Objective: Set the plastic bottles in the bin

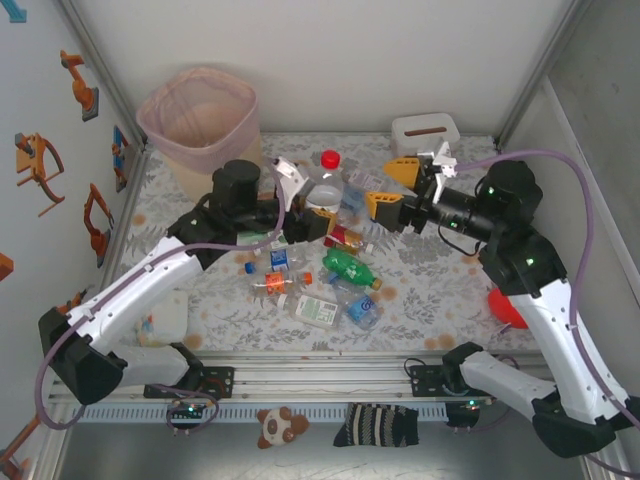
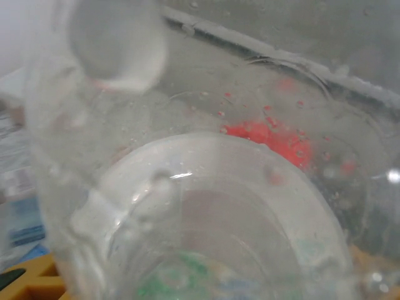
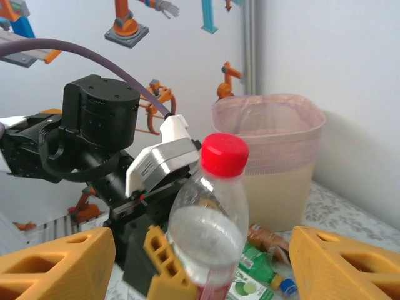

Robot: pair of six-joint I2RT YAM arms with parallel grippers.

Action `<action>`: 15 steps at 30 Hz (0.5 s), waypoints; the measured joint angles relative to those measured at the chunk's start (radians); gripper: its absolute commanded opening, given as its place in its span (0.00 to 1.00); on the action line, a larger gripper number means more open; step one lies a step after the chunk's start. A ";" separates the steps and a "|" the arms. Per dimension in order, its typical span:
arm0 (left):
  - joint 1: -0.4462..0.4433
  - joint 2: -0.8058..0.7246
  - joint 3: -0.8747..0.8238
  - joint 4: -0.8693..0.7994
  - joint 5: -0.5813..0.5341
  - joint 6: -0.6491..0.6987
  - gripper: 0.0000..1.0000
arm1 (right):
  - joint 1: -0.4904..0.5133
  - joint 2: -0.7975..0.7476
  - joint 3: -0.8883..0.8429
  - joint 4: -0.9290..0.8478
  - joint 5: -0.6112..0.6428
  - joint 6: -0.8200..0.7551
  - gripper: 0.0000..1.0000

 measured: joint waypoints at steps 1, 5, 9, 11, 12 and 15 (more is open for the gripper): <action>0.011 0.006 0.027 -0.021 -0.022 0.000 0.57 | 0.000 -0.006 -0.005 -0.003 0.018 -0.001 0.72; 0.084 0.038 0.162 -0.117 -0.114 0.000 0.57 | 0.000 -0.017 -0.029 -0.005 0.079 -0.006 0.72; 0.177 0.073 0.272 -0.200 -0.177 -0.011 0.55 | 0.000 -0.016 -0.034 -0.007 0.105 -0.007 0.72; 0.230 0.096 0.325 -0.235 -0.198 -0.027 0.55 | 0.000 -0.016 -0.034 -0.007 0.115 -0.007 0.72; 0.252 0.105 0.345 -0.246 -0.203 -0.036 0.55 | 0.000 -0.016 -0.034 -0.007 0.119 -0.007 0.72; 0.337 0.145 0.413 -0.275 -0.215 -0.071 0.55 | 0.000 -0.015 -0.034 -0.007 0.130 -0.007 0.72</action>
